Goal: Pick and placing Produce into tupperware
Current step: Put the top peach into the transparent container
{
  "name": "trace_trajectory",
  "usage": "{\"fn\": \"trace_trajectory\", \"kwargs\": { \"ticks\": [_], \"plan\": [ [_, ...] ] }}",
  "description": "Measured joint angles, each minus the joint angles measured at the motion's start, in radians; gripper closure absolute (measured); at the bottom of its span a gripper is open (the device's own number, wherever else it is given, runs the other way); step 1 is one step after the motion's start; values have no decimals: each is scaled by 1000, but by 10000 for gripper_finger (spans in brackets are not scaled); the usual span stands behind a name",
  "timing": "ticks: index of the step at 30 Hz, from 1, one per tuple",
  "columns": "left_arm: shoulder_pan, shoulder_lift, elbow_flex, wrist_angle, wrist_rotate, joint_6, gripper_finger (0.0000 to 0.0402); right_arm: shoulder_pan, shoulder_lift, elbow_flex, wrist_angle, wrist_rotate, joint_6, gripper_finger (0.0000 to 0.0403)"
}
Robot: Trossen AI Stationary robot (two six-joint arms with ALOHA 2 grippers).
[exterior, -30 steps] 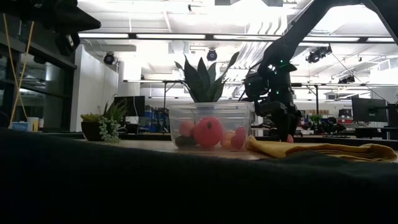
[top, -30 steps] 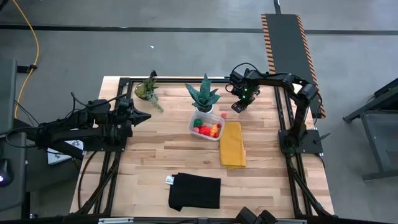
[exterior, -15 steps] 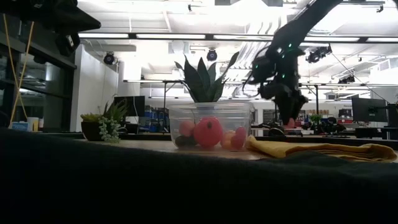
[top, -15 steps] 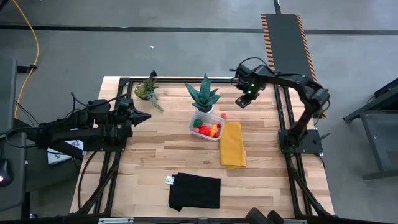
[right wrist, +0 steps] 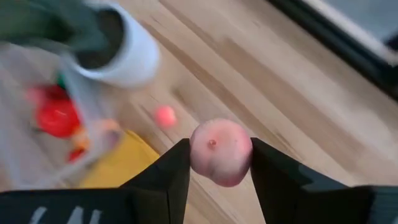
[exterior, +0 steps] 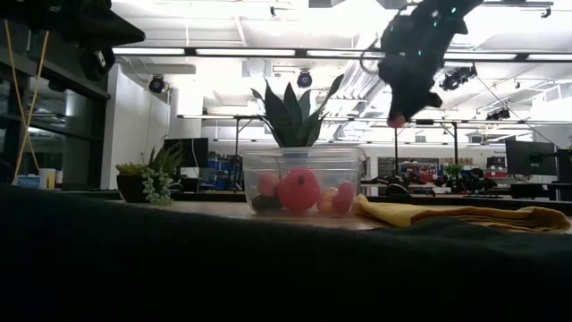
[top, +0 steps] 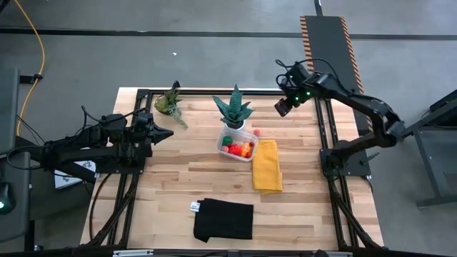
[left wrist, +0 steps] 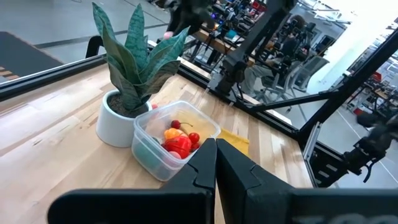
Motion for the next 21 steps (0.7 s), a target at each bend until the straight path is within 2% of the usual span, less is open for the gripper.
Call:
{"fn": "trace_trajectory", "kwargs": {
  "ticks": [6, 12, 21],
  "plan": [
    [0, 0, 0, 1, -6, 0, 402, 61, -85, 0, 115, -52, 59, 265],
    [0, 0, 0, 1, -6, 0, 402, 143, -128, 0, 216, -61, 82, 265],
    [0, 0, 0, 1, -6, 0, 402, 252, -186, 0, 285, -83, 86, 265]
  ]
}}
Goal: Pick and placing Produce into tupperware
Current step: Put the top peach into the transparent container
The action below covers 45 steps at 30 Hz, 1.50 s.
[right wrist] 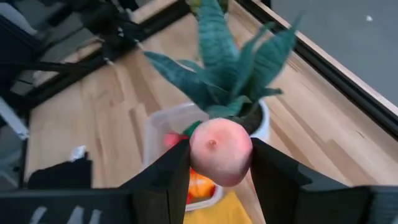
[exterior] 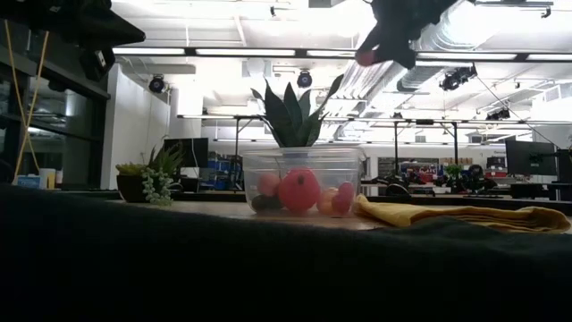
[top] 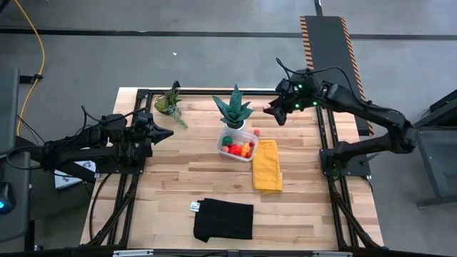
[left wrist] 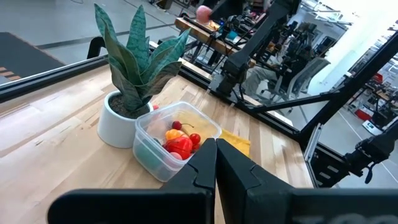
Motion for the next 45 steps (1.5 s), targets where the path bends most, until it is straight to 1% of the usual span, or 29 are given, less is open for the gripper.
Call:
{"fn": "trace_trajectory", "kwargs": {
  "ticks": [5, 10, 13, 20, 26, 32, 39, 45],
  "plan": [
    [0, 0, 0, 1, 0, 0, 401, 56, -42, 0, 28, -1, 25, 265],
    [0, 0, 0, 0, 0, 0, 401, 105, -61, 0, 93, -2, 92, 265],
    [0, 0, 0, 0, 0, 0, 401, 142, -61, 0, 105, -27, 112, 265],
    [0, 0, 0, 0, 0, 0, 401, 246, -34, 2, 99, -30, 130, 265],
    [0, 0, 0, 0, -4, 0, 401, 317, 41, 2, 52, -11, 121, 265],
    [0, 0, 0, 0, -8, 0, 401, 378, 129, 2, 10, 122, 69, 265],
    [0, 0, 0, 0, -8, 0, 401, 403, 219, 1, -4, 173, 37, 265],
    [0, 0, 0, -1, -8, 0, 401, 439, 299, 1, -13, 319, -16, 265]
  ]
}}
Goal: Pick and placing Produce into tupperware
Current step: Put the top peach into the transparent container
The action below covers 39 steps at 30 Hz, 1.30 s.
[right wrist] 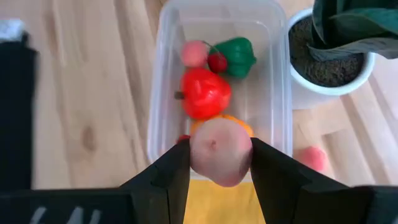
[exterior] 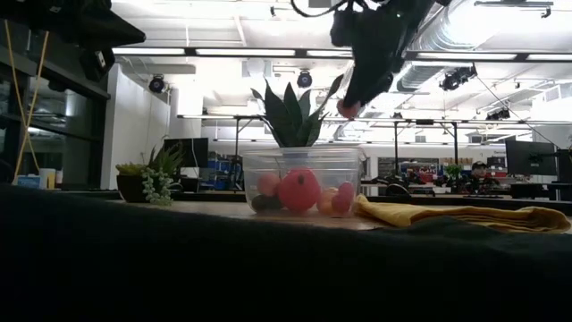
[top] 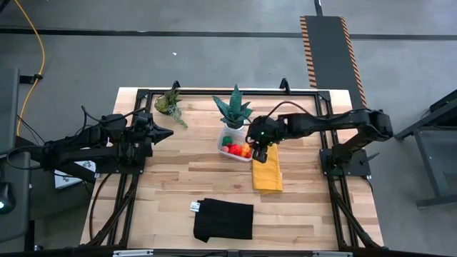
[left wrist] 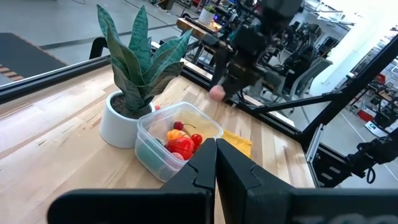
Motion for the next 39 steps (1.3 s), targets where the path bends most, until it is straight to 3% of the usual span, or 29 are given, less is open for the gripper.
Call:
{"fn": "trace_trajectory", "kwargs": {
  "ticks": [8, 17, 33, 39],
  "plan": [
    [0, 0, 0, -19, 0, 0, 401, 40, 74, 0, 0, 142, -66, 265],
    [0, 0, 0, -61, 0, -1, 401, 41, 139, 0, 55, 89, -112, 265],
    [0, 0, 0, -75, 0, -2, 401, 30, 140, 0, 90, 48, -198, 265],
    [0, 0, 0, -75, 0, -1, 401, 30, 140, 0, 85, 48, -198, 241]
  ]
}}
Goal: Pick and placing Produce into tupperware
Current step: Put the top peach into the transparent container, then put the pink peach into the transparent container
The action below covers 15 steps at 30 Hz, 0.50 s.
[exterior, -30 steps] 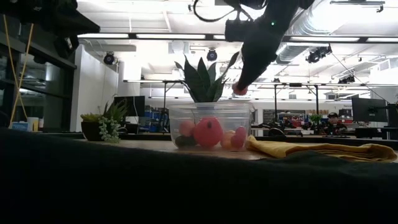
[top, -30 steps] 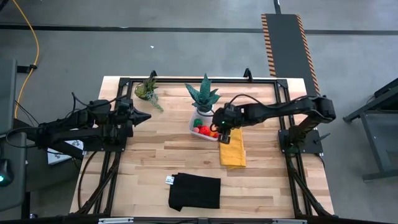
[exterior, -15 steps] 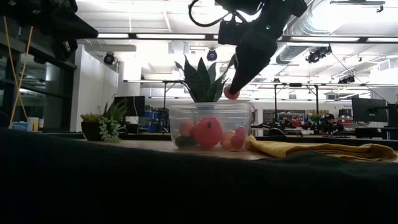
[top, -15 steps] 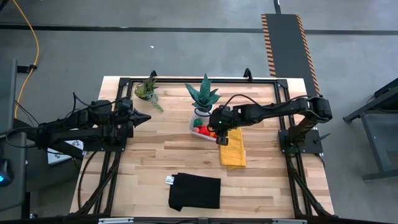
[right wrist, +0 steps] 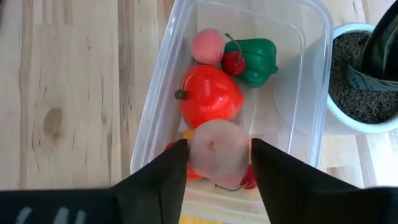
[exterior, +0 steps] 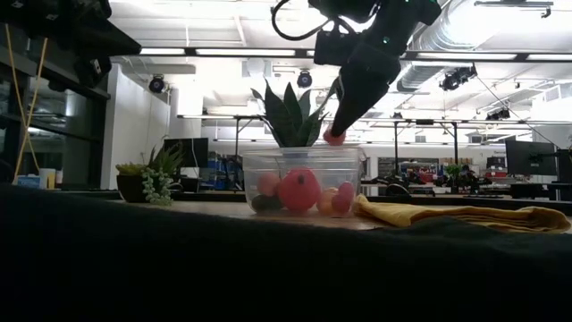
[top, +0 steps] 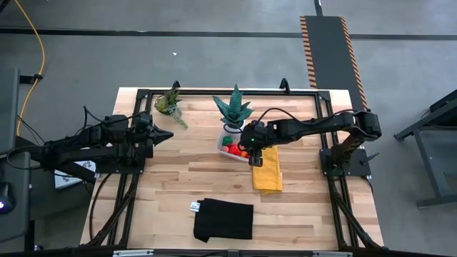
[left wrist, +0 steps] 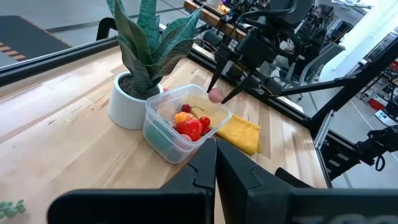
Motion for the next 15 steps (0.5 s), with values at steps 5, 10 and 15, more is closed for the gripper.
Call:
{"fn": "trace_trajectory", "kwargs": {
  "ticks": [5, 10, 15],
  "plan": [
    [0, 0, 0, 0, 0, -2, 401, 0, 0, 0, -7, 0, 9, 218],
    [0, 0, 0, 0, 0, -2, 401, 0, 0, 0, -6, 8, 27, 215],
    [0, 0, 0, 1, 0, -3, 401, 0, -2, 0, -7, 32, 52, 215]
  ]
}}
